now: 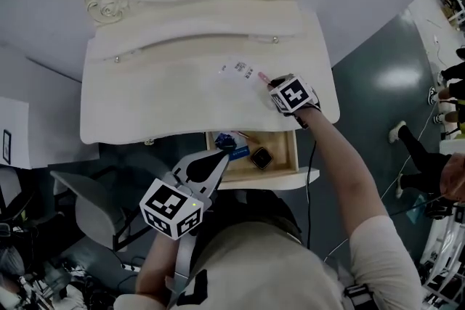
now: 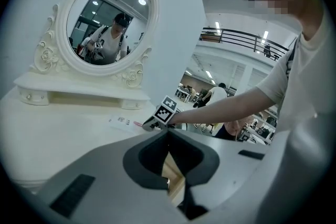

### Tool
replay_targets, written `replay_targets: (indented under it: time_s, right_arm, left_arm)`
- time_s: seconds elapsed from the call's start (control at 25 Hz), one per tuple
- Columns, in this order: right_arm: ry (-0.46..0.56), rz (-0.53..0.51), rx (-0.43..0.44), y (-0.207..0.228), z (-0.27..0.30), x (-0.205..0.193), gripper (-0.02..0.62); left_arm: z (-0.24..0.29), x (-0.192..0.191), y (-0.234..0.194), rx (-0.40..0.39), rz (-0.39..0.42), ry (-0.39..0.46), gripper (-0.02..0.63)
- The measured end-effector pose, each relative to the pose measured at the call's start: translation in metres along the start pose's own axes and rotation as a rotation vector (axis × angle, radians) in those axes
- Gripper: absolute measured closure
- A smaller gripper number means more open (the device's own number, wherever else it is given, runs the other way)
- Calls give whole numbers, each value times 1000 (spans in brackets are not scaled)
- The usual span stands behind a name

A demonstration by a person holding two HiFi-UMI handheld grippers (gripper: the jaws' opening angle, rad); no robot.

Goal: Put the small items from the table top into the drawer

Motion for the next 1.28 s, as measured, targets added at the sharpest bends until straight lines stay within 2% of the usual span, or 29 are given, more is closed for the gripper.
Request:
replay_targets:
  time_s: [0.12,0.28,0.36,0.6,0.92,1.0,1.08,1.28]
  right_arm:
    - [-20,-28,-7,-2,0,0,535]
    - [-55,-115,-4,-8,-3,0,535]
    - [-48,-81,11,-12,-8,-1,537]
    - [121,233,75,-22,-43,9,537]
    - [336,688,242,-37,-83,33,537]
    - [372,757,270,-40,-90,40,537]
    - [377,756,272,-43,-94,43,537]
    - [322,623,241,-58,-96,46,537]
  left_arm:
    - [-6,-1,1,6,6,6,549]
    - [-16,0,1,17,9,19,549]
    - [-21,0,1,18,10,26,549]
    - [-29,1,4,-1,11,50,549]
    - [-34,4,11,-45,17,76,549]
    - [-37,6,13,-50,20,83,549]
    - [-40,7,14,-53,23,90,549]
    - [-50,8,14,-53,28,103,549]
Point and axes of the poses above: the fingertips, and each gripper's own axes: z forward along the fingers, y to its right, x out of its top, the point moved 5 cm from there along -z, backward along the fingers, and after that the axes turned 13 degrees about y, right-handed, at the moved point
